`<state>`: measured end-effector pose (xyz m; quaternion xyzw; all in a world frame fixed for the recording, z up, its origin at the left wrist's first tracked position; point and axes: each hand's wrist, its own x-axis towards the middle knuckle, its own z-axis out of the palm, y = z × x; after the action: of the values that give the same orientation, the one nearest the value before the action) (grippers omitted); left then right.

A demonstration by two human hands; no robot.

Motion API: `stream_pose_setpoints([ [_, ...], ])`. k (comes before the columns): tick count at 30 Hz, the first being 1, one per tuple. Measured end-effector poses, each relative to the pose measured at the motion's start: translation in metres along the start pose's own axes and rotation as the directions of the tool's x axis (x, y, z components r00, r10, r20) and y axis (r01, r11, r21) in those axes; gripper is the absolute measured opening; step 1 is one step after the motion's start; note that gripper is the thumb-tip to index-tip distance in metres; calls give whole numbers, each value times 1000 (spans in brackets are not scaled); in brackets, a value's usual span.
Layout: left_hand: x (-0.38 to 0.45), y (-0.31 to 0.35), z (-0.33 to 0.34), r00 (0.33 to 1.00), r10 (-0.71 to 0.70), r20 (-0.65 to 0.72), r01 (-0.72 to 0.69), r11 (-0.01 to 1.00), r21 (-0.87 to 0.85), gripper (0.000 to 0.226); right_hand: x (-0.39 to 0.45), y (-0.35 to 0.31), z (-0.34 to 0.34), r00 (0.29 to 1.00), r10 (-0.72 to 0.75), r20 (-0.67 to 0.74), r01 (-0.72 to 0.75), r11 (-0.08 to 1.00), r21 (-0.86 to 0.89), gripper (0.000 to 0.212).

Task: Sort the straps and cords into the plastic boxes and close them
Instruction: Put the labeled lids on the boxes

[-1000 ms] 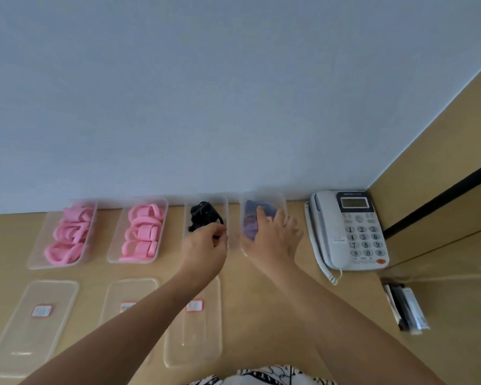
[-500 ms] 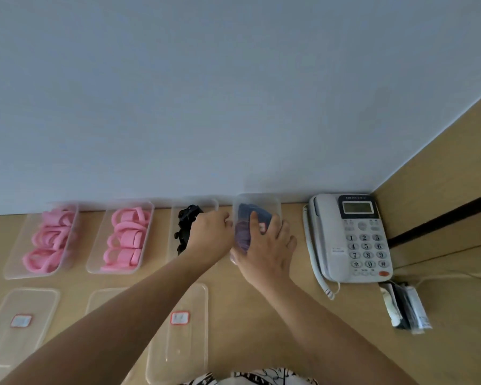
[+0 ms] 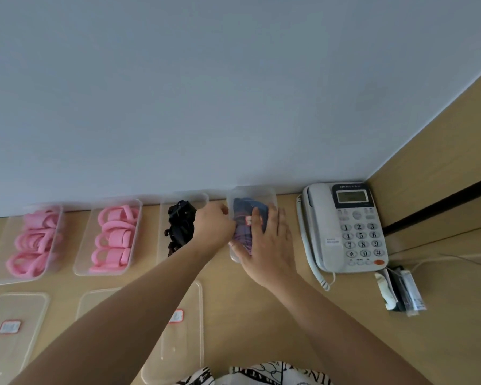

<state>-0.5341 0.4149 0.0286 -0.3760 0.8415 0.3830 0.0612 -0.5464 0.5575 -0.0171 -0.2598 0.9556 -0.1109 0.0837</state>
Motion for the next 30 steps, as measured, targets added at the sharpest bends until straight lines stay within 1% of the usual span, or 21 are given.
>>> stream_pose_setpoints([
  [1, 0, 0, 0, 1000, -8, 0, 8, 1000, -16, 4, 0, 1, 1, 1000, -8, 12, 8, 1000, -12, 100],
  [2, 0, 0, -1, 1000, -21, 8, 22, 999, -42, 9, 0, 2, 2, 1000, -17, 19, 17, 1000, -22, 102],
  [3, 0, 0, -2, 999, -33, 19, 34, 997, -67, 13, 0, 2, 3, 999, -25, 24, 26, 999, -32, 101],
  [6, 3, -3, -3, 998, -46, 34, 49, 994, -93, 12, 1, 1, 5, 999, -36, 19, 37, 997, -61, 91],
  [11, 8, -5, 0, 999, 16, 32, -16, 1000, 4, 12, 1, 0, 7, 1000, -20, 2, 20, 995, -101, 89],
  [14, 11, -9, 1, 998, 43, 35, -44, 999, 26, 14, 1, 0, 8, 1000, -14, -14, 13, 995, -97, 89],
  [16, 12, -12, 2, 998, 53, 40, -54, 998, 27, 22, 0, -1, 8, 1000, -10, -17, 8, 995, -101, 90],
  [17, 12, -12, 3, 997, 61, 40, -62, 998, 12, 33, 0, -1, 8, 1000, -7, -16, 5, 995, -100, 89],
  [18, 11, -12, 4, 995, 92, 38, -93, 996, 9, 47, 1, -1, 7, 1000, -2, -13, 1, 995, -98, 89],
  [20, 10, -11, 4, 966, 253, 53, -257, 960, 107, 74, 1, -3, 5, 1000, 5, -6, -5, 995, -99, 88],
  [21, 10, -11, 5, 935, 344, 81, -353, 920, 170, 82, 1, -4, 5, 1000, 4, 0, -4, 994, -105, 88],
  [22, 11, -11, 4, 905, 407, 122, -424, 879, 219, 85, 1, -5, 5, 1000, 0, 5, 1, 994, -112, 90],
  [24, 17, -12, 1, 872, 438, 219, -486, 824, 290, 84, 2, -6, 7, 1000, -6, 8, 7, 993, -118, 92],
  [26, 22, -15, -2, 865, 418, 278, -496, 797, 344, 80, 1, -7, 9, 1000, -12, 1, 12, 993, -116, 93],
  [30, 25, -16, -3, 851, 419, 317, -522, 746, 413, 74, 1, -7, 9, 999, -26, -22, 24, 995, -102, 103],
])
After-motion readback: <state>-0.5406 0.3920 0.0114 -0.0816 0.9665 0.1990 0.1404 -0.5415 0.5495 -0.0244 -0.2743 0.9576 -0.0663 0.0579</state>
